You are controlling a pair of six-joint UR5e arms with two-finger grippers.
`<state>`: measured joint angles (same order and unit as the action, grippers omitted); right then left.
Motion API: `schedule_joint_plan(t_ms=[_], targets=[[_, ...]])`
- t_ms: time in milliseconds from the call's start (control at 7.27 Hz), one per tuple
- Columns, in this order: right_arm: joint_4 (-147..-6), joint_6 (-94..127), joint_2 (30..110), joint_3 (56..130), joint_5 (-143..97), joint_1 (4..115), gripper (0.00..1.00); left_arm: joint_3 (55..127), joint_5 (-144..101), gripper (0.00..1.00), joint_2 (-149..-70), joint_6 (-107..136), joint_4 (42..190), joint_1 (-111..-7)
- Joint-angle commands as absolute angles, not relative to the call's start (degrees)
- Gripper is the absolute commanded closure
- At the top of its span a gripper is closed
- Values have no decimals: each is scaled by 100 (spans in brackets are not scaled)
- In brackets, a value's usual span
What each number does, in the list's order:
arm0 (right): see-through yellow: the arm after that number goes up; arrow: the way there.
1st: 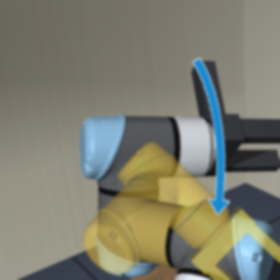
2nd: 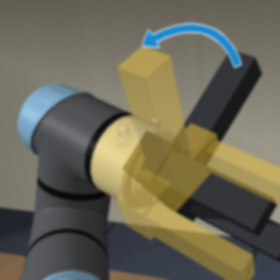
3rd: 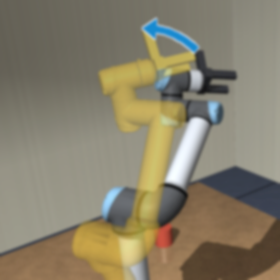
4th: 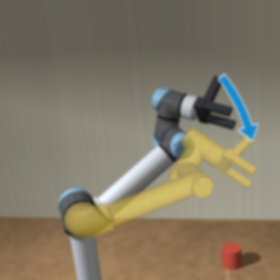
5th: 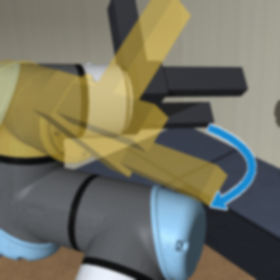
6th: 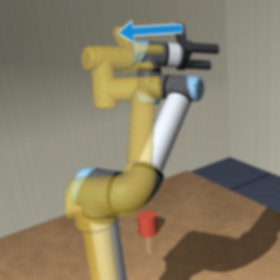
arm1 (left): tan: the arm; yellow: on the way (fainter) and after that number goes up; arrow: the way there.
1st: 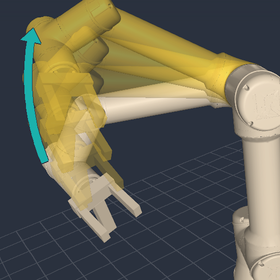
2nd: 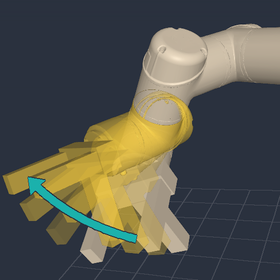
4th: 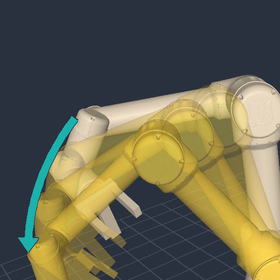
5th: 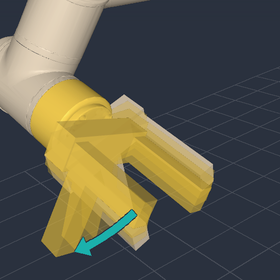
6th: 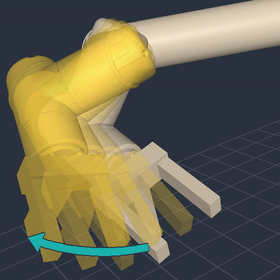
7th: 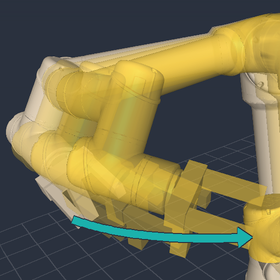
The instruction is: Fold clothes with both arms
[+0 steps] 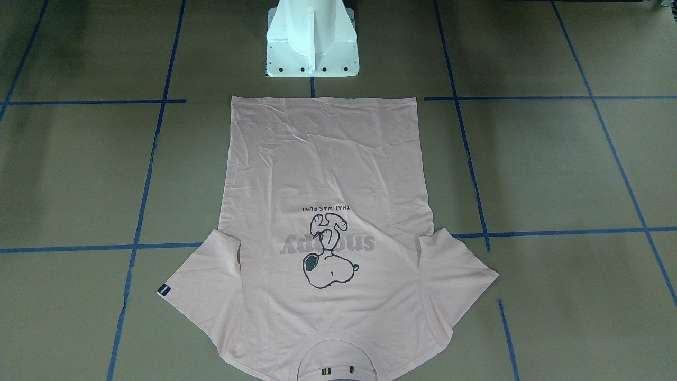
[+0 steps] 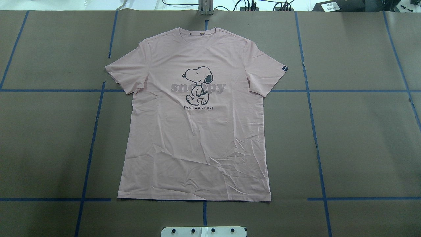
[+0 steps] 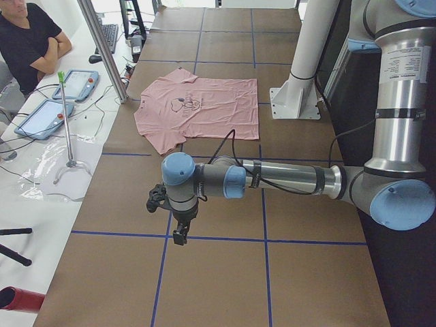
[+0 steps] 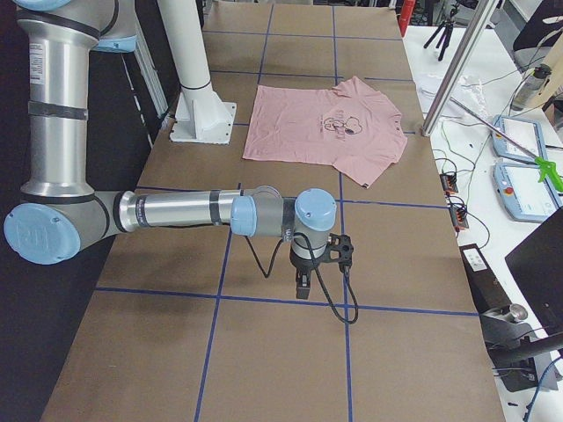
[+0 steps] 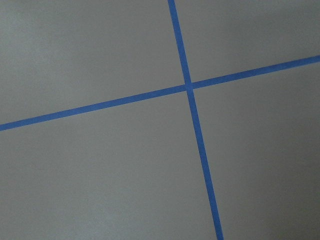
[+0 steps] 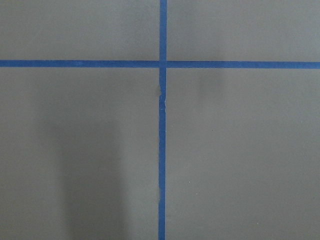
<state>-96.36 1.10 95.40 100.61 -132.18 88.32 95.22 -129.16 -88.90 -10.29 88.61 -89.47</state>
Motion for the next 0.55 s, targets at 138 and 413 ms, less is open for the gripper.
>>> schedule_joint_plan(t_ms=[138,413], targets=[[-9633,184,9475,10055,-13219,8833,0,9562,-12911,0,-8964,-1002,8877,-8947],[-9624,124,8899,10142,-13140,8702,0,9606,-12902,0,-9567,-1028,8851,-8947]])
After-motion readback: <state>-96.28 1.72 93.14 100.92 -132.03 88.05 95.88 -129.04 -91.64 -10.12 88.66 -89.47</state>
